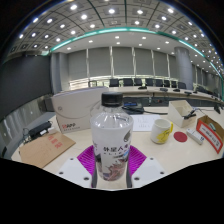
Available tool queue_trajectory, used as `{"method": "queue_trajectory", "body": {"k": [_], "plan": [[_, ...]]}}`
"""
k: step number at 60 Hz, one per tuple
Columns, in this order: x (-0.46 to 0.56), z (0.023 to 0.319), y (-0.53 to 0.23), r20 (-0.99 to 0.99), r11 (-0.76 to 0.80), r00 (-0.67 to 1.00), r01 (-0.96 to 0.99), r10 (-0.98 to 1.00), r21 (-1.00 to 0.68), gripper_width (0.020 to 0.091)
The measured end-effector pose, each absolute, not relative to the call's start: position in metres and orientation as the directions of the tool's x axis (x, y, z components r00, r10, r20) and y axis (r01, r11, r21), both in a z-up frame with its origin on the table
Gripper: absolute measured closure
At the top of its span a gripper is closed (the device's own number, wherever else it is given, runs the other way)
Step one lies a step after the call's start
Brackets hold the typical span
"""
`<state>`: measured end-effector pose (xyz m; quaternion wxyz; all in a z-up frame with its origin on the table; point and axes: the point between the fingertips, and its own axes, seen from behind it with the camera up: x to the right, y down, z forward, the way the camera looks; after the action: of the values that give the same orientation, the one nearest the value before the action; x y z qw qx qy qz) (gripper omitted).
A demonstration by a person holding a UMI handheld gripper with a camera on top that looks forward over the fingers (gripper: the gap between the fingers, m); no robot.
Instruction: Pour water
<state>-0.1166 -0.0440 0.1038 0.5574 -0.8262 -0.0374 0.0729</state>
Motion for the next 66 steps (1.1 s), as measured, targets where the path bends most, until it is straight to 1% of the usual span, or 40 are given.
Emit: {"method": "queue_trajectory", "body": {"k": [6, 11, 16, 17, 23, 24, 29, 32, 33, 35, 39, 43, 45, 50, 51, 52, 56, 57, 59, 61, 64, 66], "plan": [[-0.129, 0.146, -0.015, -0.276, -0.356, 0.95, -0.211, 0.144, -0.911, 0.0709], [-0.126, 0.178, 0.016, -0.503, -0.354, 0.855, -0.435, 0.127, -0.828, 0.071], [-0.123, 0.202, 0.048, -0.715, -0.363, 0.692, -0.645, 0.096, -0.673, 0.071], [-0.117, 0.2, 0.06, -0.748, -0.365, 0.658, -0.677, 0.087, -0.639, 0.071], [-0.097, 0.211, 0.094, -0.912, -0.374, 0.409, -0.84, 0.039, -0.393, 0.0712], [-0.101, 0.217, 0.092, -0.934, -0.378, 0.357, -0.861, 0.026, -0.34, 0.0712], [-0.083, 0.209, 0.12, -0.994, -0.379, 0.104, -0.922, -0.03, -0.085, 0.0713], [-0.072, 0.203, 0.131, -0.996, -0.363, -0.049, -0.929, -0.071, 0.071, 0.0713], [-0.069, 0.205, 0.13, -0.992, -0.358, -0.095, -0.926, -0.08, 0.118, 0.0713], [-0.064, 0.199, 0.139, -0.979, -0.347, -0.18, -0.916, -0.097, 0.202, 0.0711], [-0.055, 0.184, 0.146, -0.944, -0.32, -0.298, -0.889, -0.14, 0.328, 0.0713], [-0.049, 0.179, 0.142, -0.907, -0.311, -0.384, -0.853, -0.174, 0.42, 0.0711], [-0.051, 0.17, 0.154, -0.892, -0.3, -0.411, -0.84, -0.189, 0.451, 0.0713], [-0.05, 0.164, 0.154, -0.885, -0.299, -0.419, -0.834, -0.203, 0.463, 0.0711], [-0.049, 0.167, 0.149, -0.887, -0.304, -0.413, -0.835, -0.206, 0.459, 0.0711], [-0.051, 0.163, 0.157, -0.893, -0.309, -0.401, -0.839, -0.205, 0.448, 0.0711], [-0.054, 0.164, 0.157, -0.921, -0.333, -0.33, -0.861, -0.207, 0.384, 0.0713], [-0.055, 0.164, 0.157, -0.932, -0.343, -0.299, -0.87, -0.204, 0.354, 0.0713], [-0.052, 0.174, 0.138, -0.953, -0.367, -0.231, -0.884, -0.193, 0.289, 0.0712], [-0.054, 0.168, 0.151, -0.977, -0.386, -0.126, -0.904, -0.172, 0.184, 0.0711], [-0.047, 0.172, 0.152, -0.99, -0.406, 0.063, -0.914, -0.125, -0.007, 0.0711], [-0.037, 0.18, 0.151, -0.978, -0.406, 0.193, -0.902, -0.083, -0.144, 0.0712]]}}
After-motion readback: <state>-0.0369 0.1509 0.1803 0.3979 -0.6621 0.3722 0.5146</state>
